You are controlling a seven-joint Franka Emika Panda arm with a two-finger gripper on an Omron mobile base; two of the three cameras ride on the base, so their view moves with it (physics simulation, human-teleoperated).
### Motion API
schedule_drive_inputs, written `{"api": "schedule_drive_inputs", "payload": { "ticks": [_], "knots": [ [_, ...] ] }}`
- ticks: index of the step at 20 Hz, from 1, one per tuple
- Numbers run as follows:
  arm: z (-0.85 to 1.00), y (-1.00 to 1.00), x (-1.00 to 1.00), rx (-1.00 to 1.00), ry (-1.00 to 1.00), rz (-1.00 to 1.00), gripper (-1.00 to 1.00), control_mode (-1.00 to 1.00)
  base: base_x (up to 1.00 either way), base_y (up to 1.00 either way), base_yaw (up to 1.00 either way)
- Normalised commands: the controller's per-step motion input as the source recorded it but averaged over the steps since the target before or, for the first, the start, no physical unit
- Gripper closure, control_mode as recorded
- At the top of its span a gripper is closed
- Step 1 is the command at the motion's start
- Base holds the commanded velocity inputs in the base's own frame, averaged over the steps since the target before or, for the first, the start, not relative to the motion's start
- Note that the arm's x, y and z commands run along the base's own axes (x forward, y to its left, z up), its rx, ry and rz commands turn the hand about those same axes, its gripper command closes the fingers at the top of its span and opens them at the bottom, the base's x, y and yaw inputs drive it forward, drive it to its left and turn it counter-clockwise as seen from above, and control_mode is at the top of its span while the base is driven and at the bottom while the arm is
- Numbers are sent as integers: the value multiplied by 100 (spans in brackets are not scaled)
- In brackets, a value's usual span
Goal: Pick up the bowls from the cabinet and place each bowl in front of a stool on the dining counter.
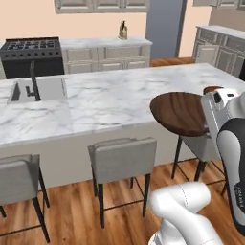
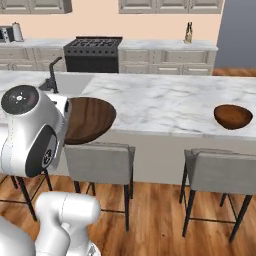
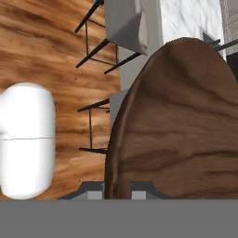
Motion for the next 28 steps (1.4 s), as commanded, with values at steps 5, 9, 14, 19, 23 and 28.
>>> {"api": "schedule_drive_inputs", "payload": {
  "ticks": [5, 9, 14, 19, 23, 28],
  "knots": [
    [0, 0, 0, 0, 0, 0, 100, 100, 90, 41, -3],
    [0, 0, 0, 0, 0, 0, 100, 100, 89, 44, -6],
    [0, 0, 0, 0, 0, 0, 100, 100, 51, 53, -12],
    [0, 0, 0, 0, 0, 0, 100, 100, 11, 20, -4],
    [0, 0, 11, 0, 0, 0, 100, -100, 0, 0, 0],
    [19, -3, 41, -11, 7, 24, 100, -100, 0, 0, 0]
  ]
}}
